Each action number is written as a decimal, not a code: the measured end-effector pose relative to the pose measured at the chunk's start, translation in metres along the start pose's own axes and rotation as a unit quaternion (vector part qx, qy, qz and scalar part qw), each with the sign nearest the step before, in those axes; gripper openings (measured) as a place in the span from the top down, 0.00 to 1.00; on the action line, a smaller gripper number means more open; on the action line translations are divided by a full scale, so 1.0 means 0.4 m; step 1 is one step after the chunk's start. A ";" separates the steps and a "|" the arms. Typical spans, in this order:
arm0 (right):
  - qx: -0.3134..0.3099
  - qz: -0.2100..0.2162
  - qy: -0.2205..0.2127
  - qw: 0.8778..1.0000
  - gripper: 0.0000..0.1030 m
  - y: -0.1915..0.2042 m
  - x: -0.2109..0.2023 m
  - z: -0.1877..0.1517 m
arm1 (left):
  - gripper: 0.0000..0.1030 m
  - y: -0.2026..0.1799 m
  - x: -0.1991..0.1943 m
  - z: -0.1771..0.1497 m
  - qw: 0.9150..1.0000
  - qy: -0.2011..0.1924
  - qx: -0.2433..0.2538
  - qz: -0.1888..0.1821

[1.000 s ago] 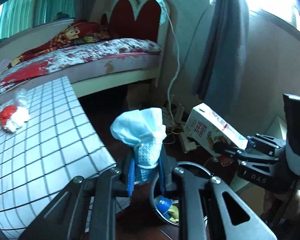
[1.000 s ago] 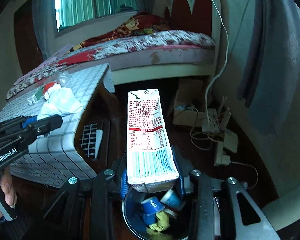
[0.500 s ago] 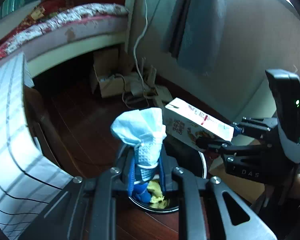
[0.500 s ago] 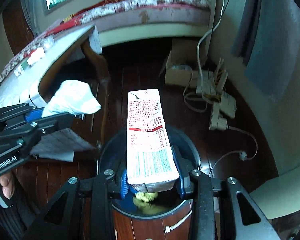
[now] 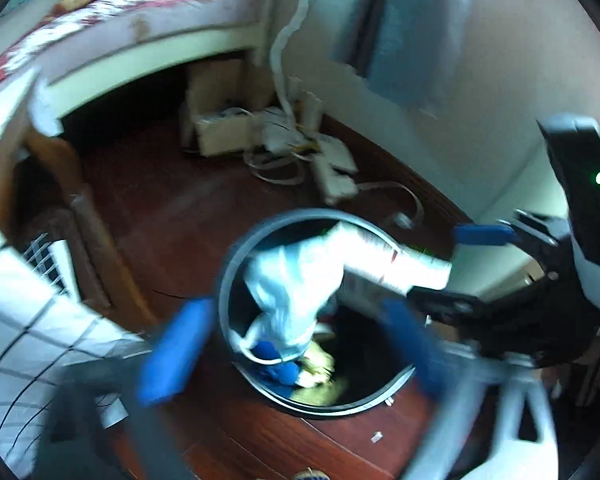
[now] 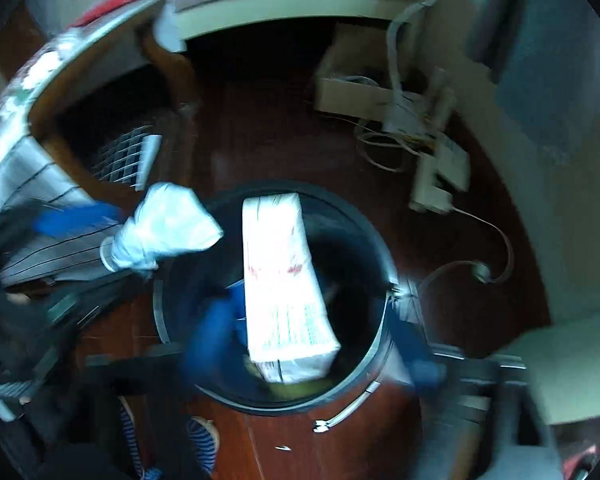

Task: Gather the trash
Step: 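Open both tools over the black bin to drop the cloth and carton, then move both tools back toward the table, then grasp the red plastic bag with the left tool while the right tool grasps the white tissue, then lift the red bag and white tissue and carry them toward the bin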

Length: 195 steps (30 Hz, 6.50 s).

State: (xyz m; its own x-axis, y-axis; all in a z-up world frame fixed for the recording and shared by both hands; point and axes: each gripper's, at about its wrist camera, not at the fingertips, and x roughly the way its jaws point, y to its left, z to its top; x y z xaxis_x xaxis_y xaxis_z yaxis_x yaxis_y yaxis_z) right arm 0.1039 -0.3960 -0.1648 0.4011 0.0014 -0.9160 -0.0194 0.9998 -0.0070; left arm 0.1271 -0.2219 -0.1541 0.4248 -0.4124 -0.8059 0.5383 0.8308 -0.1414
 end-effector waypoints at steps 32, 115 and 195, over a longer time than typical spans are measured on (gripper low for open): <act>0.016 -0.020 -0.109 0.994 0.01 0.061 -0.140 0.053 | 0.01 0.086 -0.192 0.023 0.992 -0.097 -0.031 0.081; -0.163 0.146 -0.137 0.966 0.50 0.898 0.114 0.825 | 0.38 1.045 -0.217 0.225 0.934 -0.054 -0.262 0.235; -0.033 0.038 -0.279 0.959 0.50 0.226 -0.423 0.121 | 0.80 0.148 -0.426 0.036 0.983 -0.169 -0.011 0.066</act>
State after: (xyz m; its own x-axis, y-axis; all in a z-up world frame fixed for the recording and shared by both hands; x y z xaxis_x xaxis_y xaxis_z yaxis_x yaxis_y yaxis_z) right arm 0.0785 -0.3049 0.0091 0.8233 0.1029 -0.5581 -0.1183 0.9929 0.0087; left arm 0.0973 -0.1079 -0.0168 0.7095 -0.3974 -0.5819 0.4478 0.8919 -0.0630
